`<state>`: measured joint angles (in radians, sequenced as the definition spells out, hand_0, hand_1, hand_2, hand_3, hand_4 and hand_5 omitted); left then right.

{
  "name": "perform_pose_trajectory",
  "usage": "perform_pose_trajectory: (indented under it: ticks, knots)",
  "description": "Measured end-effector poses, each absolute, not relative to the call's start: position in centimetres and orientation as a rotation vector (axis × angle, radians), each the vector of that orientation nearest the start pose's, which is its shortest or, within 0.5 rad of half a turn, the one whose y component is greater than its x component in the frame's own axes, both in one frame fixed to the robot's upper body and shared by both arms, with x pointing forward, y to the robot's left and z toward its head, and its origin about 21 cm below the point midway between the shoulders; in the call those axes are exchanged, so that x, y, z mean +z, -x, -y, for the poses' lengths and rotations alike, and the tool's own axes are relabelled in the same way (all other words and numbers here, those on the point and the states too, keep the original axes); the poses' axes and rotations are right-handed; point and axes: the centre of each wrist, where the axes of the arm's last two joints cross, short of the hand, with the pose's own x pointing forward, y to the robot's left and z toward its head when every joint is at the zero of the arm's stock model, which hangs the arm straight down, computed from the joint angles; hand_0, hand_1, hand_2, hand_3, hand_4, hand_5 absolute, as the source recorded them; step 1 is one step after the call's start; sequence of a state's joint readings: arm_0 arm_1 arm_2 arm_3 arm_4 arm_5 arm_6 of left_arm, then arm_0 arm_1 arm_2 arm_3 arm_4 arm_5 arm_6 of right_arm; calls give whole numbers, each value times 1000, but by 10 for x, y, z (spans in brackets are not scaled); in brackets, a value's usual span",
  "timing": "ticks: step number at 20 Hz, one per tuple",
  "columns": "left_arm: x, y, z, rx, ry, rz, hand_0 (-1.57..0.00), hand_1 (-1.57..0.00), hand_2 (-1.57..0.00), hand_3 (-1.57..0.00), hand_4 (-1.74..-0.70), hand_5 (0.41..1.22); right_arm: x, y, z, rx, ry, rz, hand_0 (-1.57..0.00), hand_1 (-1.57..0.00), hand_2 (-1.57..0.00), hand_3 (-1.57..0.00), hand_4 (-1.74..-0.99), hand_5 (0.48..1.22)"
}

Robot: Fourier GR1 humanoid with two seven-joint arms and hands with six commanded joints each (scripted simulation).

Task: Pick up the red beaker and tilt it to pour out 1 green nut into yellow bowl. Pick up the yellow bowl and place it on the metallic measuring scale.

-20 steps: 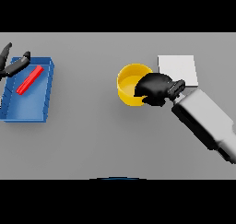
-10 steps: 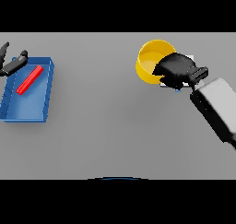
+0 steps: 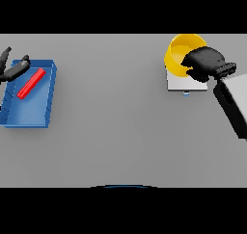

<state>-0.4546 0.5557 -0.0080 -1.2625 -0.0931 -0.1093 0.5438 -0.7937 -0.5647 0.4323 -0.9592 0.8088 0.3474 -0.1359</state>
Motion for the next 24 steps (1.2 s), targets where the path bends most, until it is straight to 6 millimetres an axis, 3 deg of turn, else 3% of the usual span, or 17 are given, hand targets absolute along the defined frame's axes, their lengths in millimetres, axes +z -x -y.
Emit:
perform_pose_trajectory:
  ticks: [5,13,15,16,18,20,22,24]
  knots:
    - [119,-355,-333,-428,-558,1102,1,1,1,1,-858,804,98,-420,263,1667,749,1143,-1571,-1571,-1398,-1342,-1741,1221]
    - [116,-350,-339,-432,-565,1100,1,1,1,1,-844,783,80,-421,271,1644,729,1087,-1571,-1571,-1374,-1448,-1741,1221]
    - [115,-352,-334,-439,-561,1103,1,1,1,1,-838,779,81,-421,272,1643,720,1090,-1565,-1496,-1437,-1249,-1741,1221]
    - [115,-353,-332,-439,-565,1094,1,1,1,1,-836,775,82,-421,273,1639,713,1092,-1558,-1428,-1343,-1110,-1682,1221]
    - [116,-357,-331,-438,-557,1091,1,1,1,1,-836,774,83,-421,271,1636,709,1081,-1335,-1125,-1007,-816,-1592,1074]
    - [117,-355,-337,-434,-564,1086,1,1,1,1,-835,768,85,-422,272,1603,677,1075,-946,-811,-708,-576,-1535,965]
    - [116,-354,-336,-433,-547,1101,1,1,1,1,-840,764,82,-421,275,1579,664,1058,-605,-556,-470,-391,-1496,890]
    - [117,-355,-331,-433,-540,1103,1,1,1,1,-831,754,84,-423,275,1565,659,1049,-387,-380,-300,-258,-1476,847]
